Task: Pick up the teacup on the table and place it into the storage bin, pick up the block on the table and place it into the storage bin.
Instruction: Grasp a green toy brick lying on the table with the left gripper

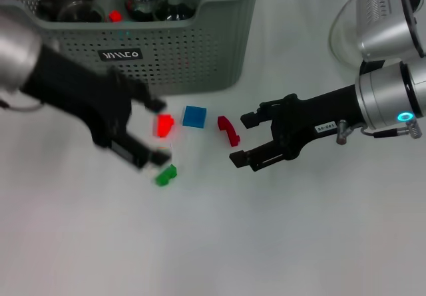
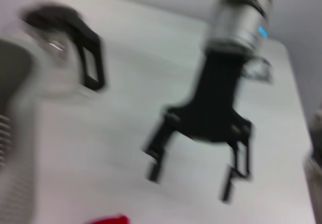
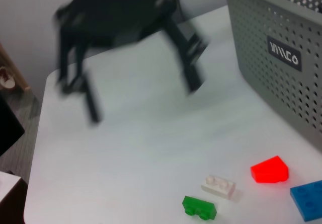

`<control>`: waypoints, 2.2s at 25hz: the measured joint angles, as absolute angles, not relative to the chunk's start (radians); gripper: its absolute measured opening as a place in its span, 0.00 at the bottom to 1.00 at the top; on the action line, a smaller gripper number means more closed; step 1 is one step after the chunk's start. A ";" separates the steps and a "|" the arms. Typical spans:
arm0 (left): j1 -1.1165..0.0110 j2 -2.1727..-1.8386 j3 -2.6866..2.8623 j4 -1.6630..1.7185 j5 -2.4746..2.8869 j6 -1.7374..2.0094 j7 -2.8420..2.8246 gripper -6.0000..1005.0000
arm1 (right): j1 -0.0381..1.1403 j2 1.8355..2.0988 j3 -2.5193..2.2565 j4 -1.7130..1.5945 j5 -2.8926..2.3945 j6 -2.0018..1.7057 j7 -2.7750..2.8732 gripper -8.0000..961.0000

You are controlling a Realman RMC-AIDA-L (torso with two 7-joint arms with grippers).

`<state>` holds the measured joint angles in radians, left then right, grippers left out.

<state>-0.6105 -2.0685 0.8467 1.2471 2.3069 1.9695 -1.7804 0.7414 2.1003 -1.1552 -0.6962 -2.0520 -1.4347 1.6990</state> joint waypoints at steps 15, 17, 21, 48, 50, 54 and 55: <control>-0.570 -2.160 1.233 1.344 2.568 1.758 -1.553 0.94 | 0.758 2.100 -1.151 -0.680 -1.998 -1.407 1.755 0.96; -0.571 -2.165 1.262 1.356 2.585 1.751 -1.532 0.94 | 0.761 2.100 -1.152 -0.679 -1.997 -1.406 1.766 0.96; -0.578 -2.166 1.341 1.357 2.630 1.721 -1.498 0.94 | 0.763 2.100 -1.154 -0.669 -1.993 -1.405 1.780 0.96; -0.629 -2.168 1.541 1.245 2.670 1.588 -1.362 0.90 | 0.750 2.100 -1.152 -0.634 -1.988 -1.392 1.821 0.96; -0.633 -2.168 1.541 1.238 2.670 1.587 -1.361 0.90 | 0.750 2.100 -1.152 -0.633 -1.988 -1.390 1.821 0.96; -0.647 -2.168 1.541 1.210 2.675 1.574 -1.355 0.90 | 0.750 2.100 -1.152 -0.624 -1.988 -1.382 1.821 0.96; -0.649 -2.168 1.541 1.205 2.680 1.573 -1.353 0.89 | 0.750 2.100 -1.152 -0.622 -1.988 -1.381 1.821 0.96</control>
<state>-0.6495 -2.1675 1.5414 1.2046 2.6800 1.5733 -1.3527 0.7500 2.1000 -1.1519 -0.6225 -1.9881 -1.3806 1.8209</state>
